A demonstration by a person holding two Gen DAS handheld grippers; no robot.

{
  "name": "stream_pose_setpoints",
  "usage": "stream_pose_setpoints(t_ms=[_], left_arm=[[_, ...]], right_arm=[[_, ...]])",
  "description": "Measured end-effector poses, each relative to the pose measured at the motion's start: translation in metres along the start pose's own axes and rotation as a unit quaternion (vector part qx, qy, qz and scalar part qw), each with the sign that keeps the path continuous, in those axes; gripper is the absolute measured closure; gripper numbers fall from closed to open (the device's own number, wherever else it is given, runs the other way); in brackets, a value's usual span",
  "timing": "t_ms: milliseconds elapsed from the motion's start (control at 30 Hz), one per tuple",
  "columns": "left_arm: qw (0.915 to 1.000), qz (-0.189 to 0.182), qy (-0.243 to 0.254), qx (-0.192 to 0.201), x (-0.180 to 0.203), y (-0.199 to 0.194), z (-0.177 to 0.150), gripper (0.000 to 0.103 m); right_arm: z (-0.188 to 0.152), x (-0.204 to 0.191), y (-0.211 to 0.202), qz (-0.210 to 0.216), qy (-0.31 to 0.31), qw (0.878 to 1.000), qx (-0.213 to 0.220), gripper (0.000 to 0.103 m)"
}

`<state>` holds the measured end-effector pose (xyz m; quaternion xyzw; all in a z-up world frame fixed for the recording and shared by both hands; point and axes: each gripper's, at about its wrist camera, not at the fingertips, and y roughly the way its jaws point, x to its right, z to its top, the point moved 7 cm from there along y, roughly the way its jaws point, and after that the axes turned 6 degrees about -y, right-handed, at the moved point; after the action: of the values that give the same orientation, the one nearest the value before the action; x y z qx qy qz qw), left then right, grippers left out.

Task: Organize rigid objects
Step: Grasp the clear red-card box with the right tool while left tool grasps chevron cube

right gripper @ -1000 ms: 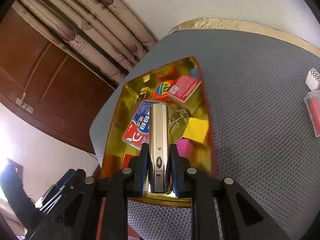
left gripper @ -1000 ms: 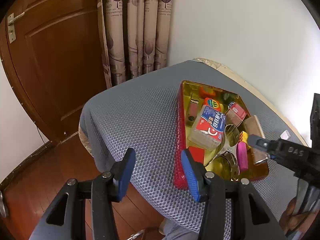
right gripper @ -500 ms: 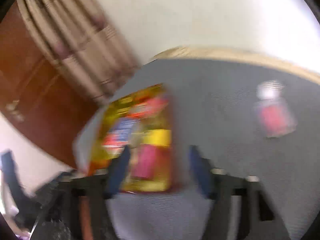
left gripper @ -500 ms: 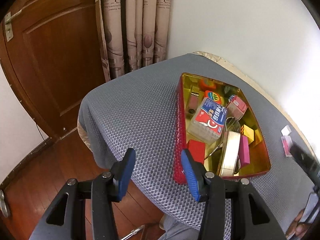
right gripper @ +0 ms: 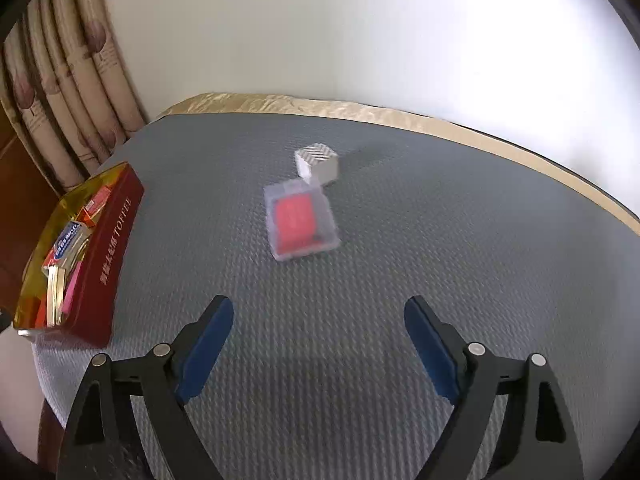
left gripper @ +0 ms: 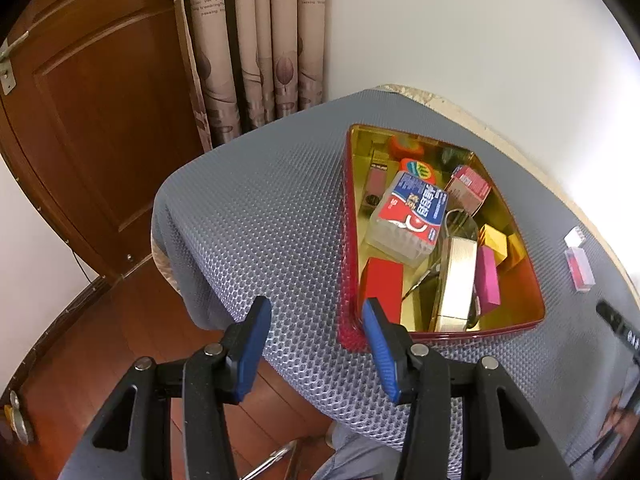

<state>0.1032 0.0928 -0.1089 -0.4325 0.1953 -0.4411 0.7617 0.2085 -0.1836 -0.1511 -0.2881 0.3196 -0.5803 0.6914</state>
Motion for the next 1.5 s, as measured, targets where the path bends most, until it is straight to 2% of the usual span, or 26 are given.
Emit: stream_pose_setpoints(t_ms=[67, 167, 267, 367, 400, 433, 500, 533, 700, 800, 867, 933, 967, 1033, 1100, 1167, 1300, 1333, 1400, 1467, 1500], left_arm=[[1.0000, -0.002, -0.002, 0.001, -0.001, 0.001, 0.001, 0.054], [1.0000, 0.001, 0.001, 0.002, -0.001, 0.003, 0.002, 0.054], [1.0000, -0.001, 0.001, -0.001, 0.000, 0.005, 0.003, 0.054], [1.0000, 0.000, 0.004, -0.002, 0.000, 0.007, 0.003, 0.054], [1.0000, -0.001, 0.004, -0.004, 0.000, 0.007, 0.003, 0.054], [1.0000, -0.001, 0.004, -0.005, 0.000, 0.008, 0.003, 0.054], [1.0000, 0.000, 0.006, -0.005, 0.001, 0.008, 0.003, 0.054], [1.0000, 0.002, 0.008, -0.004, 0.002, 0.008, 0.003, 0.054], [0.9992, -0.008, 0.034, 0.016, 0.012, 0.001, 0.002, 0.054], [0.9946, -0.064, 0.071, 0.040, 0.036, -0.017, -0.001, 0.054], [0.9862, -0.116, 0.113, 0.035, 0.062, -0.029, -0.008, 0.054], [0.9718, -0.170, 0.162, 0.020, 0.099, -0.039, -0.015, 0.052], [0.9556, -0.206, 0.210, -0.001, 0.127, -0.043, -0.021, 0.046], [0.9310, -0.257, 0.256, -0.040, 0.171, -0.045, -0.023, 0.044], [0.9173, -0.280, 0.280, -0.044, 0.208, -0.044, -0.015, 0.042], [0.9090, -0.278, 0.308, -0.033, 0.246, -0.036, -0.003, 0.040], [0.8842, -0.269, 0.379, -0.043, 0.328, -0.003, 0.011, 0.040], [0.8835, -0.257, 0.389, -0.045, 0.345, 0.009, 0.014, 0.040], [0.8755, -0.252, 0.410, -0.043, 0.370, 0.025, 0.015, 0.040], [0.8736, -0.231, 0.427, -0.033, 0.388, 0.041, 0.018, 0.040], [0.8695, -0.231, 0.435, -0.034, 0.397, 0.049, 0.018, 0.040]], right_arm=[[0.011, -0.006, 0.015, -0.003, -0.017, 1.000, -0.010, 0.013], [0.023, -0.008, 0.033, -0.015, -0.038, 0.999, -0.019, 0.012], [0.037, -0.008, 0.051, -0.011, -0.037, 0.999, -0.031, 0.012], [0.044, 0.000, 0.071, -0.025, -0.038, 0.998, -0.052, 0.013], [0.044, 0.000, 0.076, -0.024, -0.037, 0.997, -0.059, 0.015], [0.042, 0.002, 0.082, -0.021, -0.037, 0.997, -0.069, 0.033], [0.041, 0.004, 0.080, -0.026, -0.041, 0.997, -0.065, 0.048], [0.040, 0.005, 0.077, -0.027, -0.043, 0.997, -0.065, 0.052], [0.008, 0.030, 0.047, -0.038, -0.042, 0.997, -0.054, 0.052], [-0.023, 0.072, 0.016, -0.080, -0.026, 0.995, -0.044, 0.052], [-0.047, 0.107, -0.006, -0.109, -0.007, 0.993, -0.037, 0.052], [-0.068, 0.138, -0.022, -0.134, 0.009, 0.990, -0.034, 0.052], [-0.078, 0.151, -0.029, -0.142, 0.018, 0.989, -0.027, 0.052], [-0.092, 0.166, -0.041, -0.151, 0.030, 0.988, -0.011, 0.052], [-0.097, 0.170, -0.045, -0.142, 0.043, 0.989, -0.003, 0.052], [-0.098, 0.173, -0.046, -0.134, 0.053, 0.990, -0.001, 0.052], [-0.099, 0.180, -0.048, -0.111, 0.069, 0.991, 0.004, 0.052], [-0.099, 0.186, -0.049, -0.104, 0.073, 0.992, 0.007, 0.051], [-0.100, 0.190, -0.052, -0.093, 0.083, 0.992, 0.012, 0.051], [-0.101, 0.192, -0.054, -0.085, 0.088, 0.992, 0.016, 0.051], [-0.103, 0.194, -0.056, -0.082, 0.090, 0.992, 0.017, 0.051]])
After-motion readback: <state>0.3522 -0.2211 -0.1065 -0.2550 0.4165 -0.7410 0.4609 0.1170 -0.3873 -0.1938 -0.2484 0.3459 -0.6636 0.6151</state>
